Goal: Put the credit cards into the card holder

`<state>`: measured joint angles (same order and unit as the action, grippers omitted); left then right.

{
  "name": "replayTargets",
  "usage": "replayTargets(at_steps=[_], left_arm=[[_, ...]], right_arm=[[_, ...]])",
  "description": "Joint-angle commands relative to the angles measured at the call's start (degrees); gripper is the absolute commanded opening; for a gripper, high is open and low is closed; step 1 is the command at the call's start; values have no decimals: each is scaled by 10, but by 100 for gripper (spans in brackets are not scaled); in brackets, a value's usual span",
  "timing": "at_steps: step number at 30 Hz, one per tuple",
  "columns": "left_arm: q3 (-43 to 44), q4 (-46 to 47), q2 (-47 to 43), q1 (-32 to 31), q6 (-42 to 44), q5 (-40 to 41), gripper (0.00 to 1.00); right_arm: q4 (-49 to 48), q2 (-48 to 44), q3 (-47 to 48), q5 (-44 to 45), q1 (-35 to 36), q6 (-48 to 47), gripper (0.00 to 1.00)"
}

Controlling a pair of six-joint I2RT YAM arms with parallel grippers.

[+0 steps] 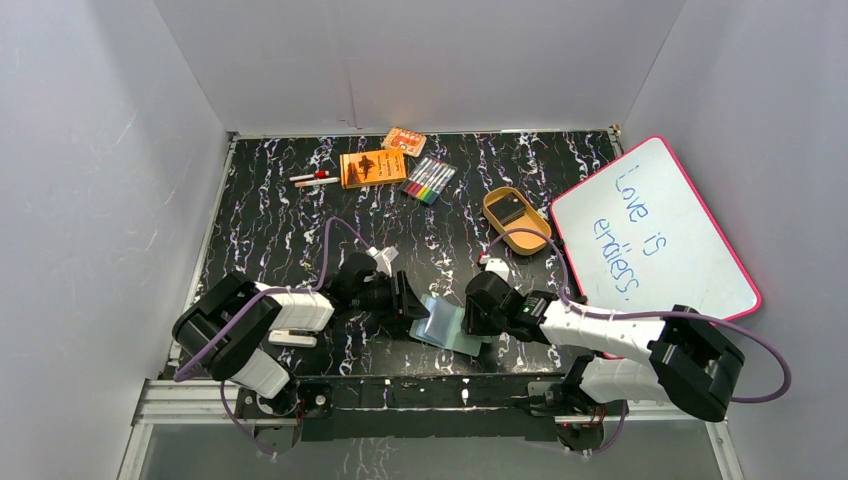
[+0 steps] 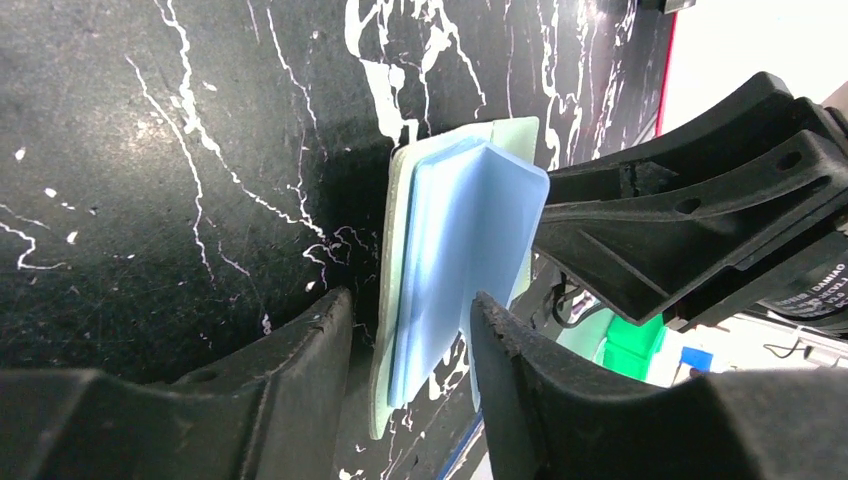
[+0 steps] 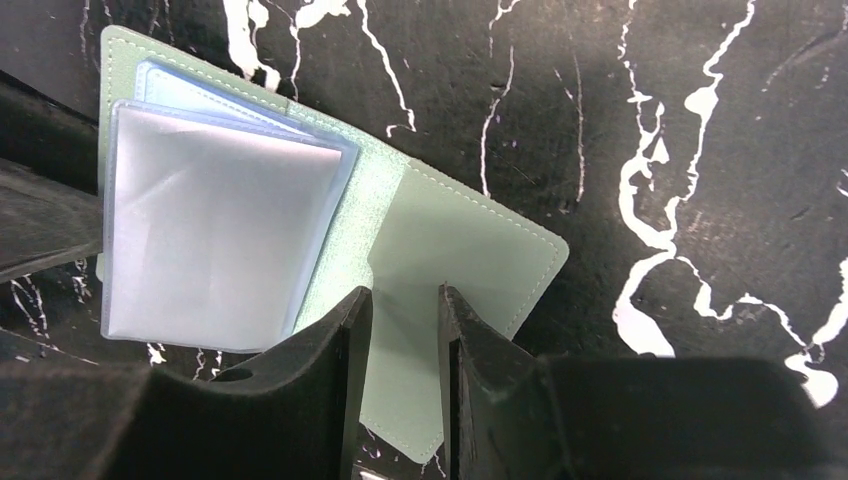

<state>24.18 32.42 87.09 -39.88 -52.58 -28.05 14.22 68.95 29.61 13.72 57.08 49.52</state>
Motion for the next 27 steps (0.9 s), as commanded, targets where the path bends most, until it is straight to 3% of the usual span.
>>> replayTargets(at_steps=[1,5,11,19,27], left_arm=[[13,-9,0,-1,13,-17,40],[-1,53,7,-1,-15,-45,27],[-28,160,7,-1,-65,-89,27],[-36,180,-6,-1,-73,-96,24],[-35,181,19,-1,-73,-96,2]], right_arm=[[-5,16,-41,-21,-4,5,38],[-17,11,-53,-27,-10,5,37],[-21,2,-63,-31,-17,5,37],[-23,-4,-67,-32,-19,4,36],[-23,-7,-64,-32,-19,2,36]])
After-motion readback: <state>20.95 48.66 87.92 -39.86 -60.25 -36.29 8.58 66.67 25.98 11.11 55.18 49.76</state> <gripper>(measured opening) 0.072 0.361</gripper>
